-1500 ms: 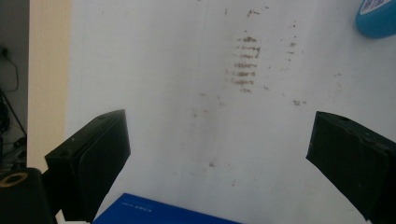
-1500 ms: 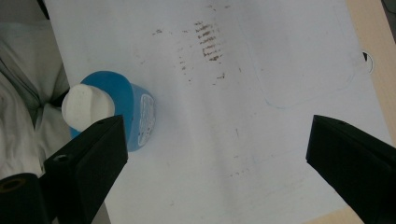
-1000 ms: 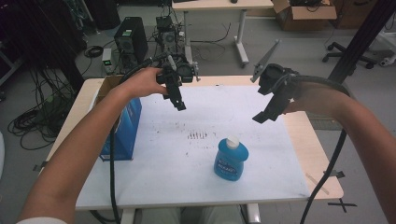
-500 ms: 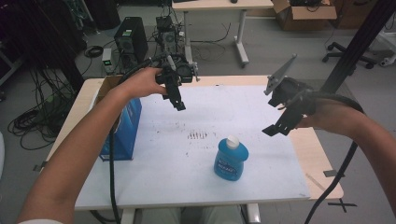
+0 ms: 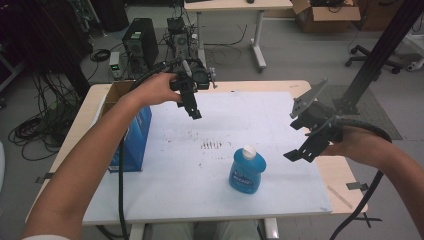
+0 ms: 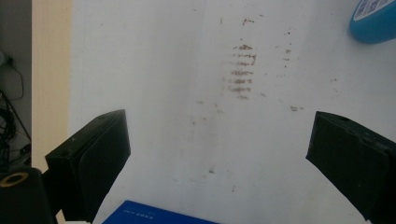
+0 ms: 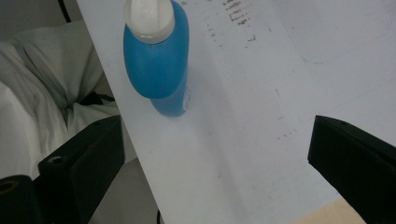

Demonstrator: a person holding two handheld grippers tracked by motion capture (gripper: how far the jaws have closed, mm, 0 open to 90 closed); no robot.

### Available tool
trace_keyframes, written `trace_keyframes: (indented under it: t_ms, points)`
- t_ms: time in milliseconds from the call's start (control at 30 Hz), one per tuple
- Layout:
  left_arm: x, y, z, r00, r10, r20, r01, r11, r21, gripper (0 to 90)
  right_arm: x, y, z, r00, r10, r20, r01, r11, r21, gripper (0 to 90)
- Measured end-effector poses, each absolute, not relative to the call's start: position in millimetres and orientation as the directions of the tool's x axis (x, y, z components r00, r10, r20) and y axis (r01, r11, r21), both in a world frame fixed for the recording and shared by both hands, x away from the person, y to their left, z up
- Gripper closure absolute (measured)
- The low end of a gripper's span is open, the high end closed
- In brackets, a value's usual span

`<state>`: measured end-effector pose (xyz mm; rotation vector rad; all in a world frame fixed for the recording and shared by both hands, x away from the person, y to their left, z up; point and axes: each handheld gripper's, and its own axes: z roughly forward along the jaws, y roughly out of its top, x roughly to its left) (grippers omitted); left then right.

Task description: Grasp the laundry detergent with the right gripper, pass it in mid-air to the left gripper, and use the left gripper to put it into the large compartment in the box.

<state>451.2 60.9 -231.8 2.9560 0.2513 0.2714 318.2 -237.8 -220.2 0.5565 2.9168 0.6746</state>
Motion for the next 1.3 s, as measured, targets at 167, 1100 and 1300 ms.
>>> trace_keyframes:
  t_ms: [167, 1100, 1300]
  points:
    - [450, 60, -233, 0.969, 0.182, 0.166, 0.154, -0.973, 0.169, 6.3, 314, -240, -230, -0.928, 0.371, 0.006, 0.333, 0.826, 0.455, 3.5]
    - [449, 57, -234, 0.970, 0.171, 0.170, 0.142, -0.975, 0.170, 6.3, 273, -245, -273, -0.907, 0.421, -0.001, 0.334, 0.723, 0.604, 3.8]
    - [448, 55, -234, 0.971, 0.170, 0.171, 0.141, -0.976, 0.167, 6.3, 270, -247, -278, -0.904, 0.427, -0.003, 0.330, 0.703, 0.630, 3.7]
